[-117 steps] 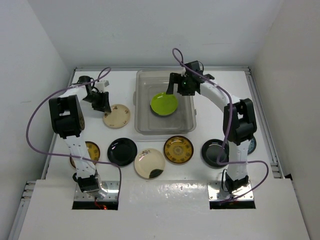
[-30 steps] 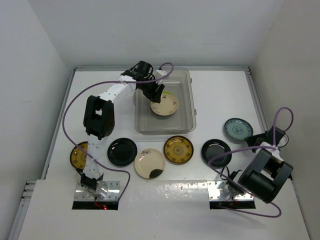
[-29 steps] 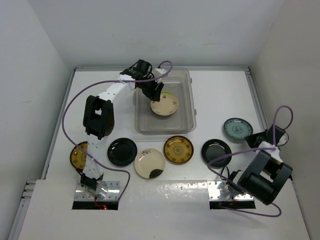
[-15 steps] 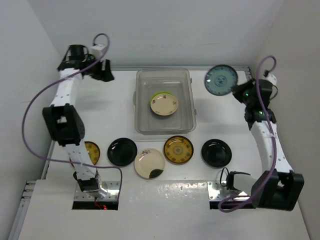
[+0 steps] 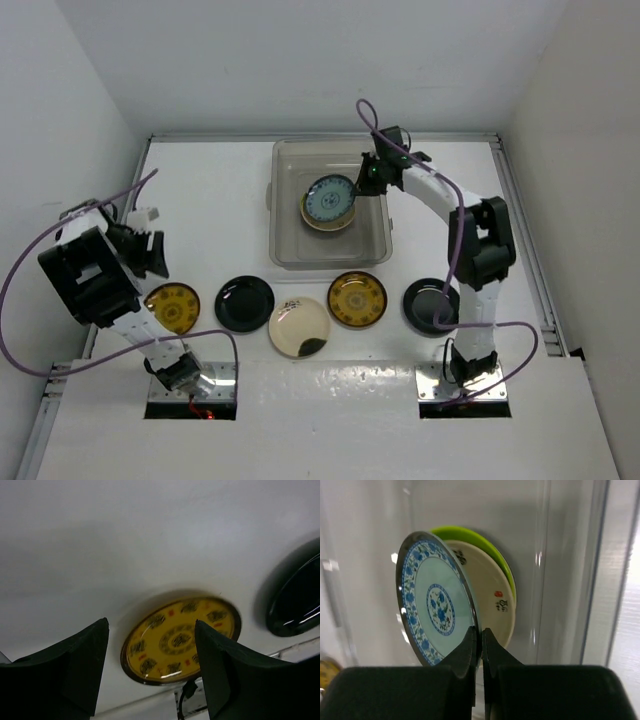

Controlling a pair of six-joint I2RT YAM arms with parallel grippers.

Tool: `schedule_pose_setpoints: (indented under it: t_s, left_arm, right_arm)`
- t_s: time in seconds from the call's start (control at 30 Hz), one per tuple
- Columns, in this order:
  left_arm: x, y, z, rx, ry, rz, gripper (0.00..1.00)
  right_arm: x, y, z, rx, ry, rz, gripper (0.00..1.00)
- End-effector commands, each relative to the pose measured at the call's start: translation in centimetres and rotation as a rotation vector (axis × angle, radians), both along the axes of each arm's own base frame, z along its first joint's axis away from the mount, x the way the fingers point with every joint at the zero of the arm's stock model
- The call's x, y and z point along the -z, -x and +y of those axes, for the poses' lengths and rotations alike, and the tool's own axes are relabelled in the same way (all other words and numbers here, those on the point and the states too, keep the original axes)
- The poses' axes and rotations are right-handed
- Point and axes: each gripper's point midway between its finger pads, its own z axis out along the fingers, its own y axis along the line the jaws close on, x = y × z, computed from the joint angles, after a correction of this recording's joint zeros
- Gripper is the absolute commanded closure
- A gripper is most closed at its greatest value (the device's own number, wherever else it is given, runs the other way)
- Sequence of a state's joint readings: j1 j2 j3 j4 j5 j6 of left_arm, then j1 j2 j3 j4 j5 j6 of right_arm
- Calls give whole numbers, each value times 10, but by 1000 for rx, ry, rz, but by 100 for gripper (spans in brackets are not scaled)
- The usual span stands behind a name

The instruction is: Place the plates into the plastic bin on the countertop

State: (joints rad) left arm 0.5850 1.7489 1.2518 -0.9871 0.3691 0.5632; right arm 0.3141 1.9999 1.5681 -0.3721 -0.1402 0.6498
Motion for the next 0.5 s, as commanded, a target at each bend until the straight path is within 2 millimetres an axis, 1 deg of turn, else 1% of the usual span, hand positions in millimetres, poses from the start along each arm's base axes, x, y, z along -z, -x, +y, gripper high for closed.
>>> schedule_pose_setpoints:
  t_s: [0.0, 0.03, 0.07, 0.1, 0.13, 0.17, 0.2, 0.27, 0.3, 0.33, 0.4, 0.43, 0.47]
  left_arm:
    - [4, 44, 20, 2, -81, 56, 29]
    - [8, 54, 24, -20, -71, 70, 29]
    - [17, 63, 24, -20, -69, 92, 27]
    - [21, 69, 27, -34, -67, 94, 27]
    - [25, 75, 25, -34, -57, 106, 27]
    - [31, 78, 26, -34, -51, 112, 27]
    - [37, 84, 23, -33, -50, 130, 27]
    - [45, 92, 19, -34, -24, 157, 27]
    - [45, 93, 20, -36, -18, 149, 27]
    - [51, 97, 16, -21, -2, 165, 27]
    - [55, 102, 12, -10, 13, 180, 27]
    - [61, 109, 10, -7, 21, 210, 29]
    - [65, 113, 13, -14, 12, 227, 33]
  right_arm:
    - [-14, -6, 10, -46, 27, -7, 100]
    - [-3, -7, 9, -42, 44, 9, 99]
    - [1, -7, 12, -51, 47, 10, 92]
    - [6, -4, 16, -62, 53, 17, 88]
    - [8, -4, 17, -69, 57, 19, 82]
    - [16, -2, 19, -78, 67, 39, 73]
    - [19, 0, 19, -92, 81, 45, 60]
    - [19, 4, 20, -102, 111, 60, 48]
    - [18, 4, 18, -110, 135, 47, 37]
    - [13, 7, 19, -127, 154, 34, 31]
    - [2, 7, 14, -128, 205, 0, 26]
    - [-2, 9, 14, -135, 215, -10, 23]
    - [-10, 10, 11, -134, 228, -24, 23]
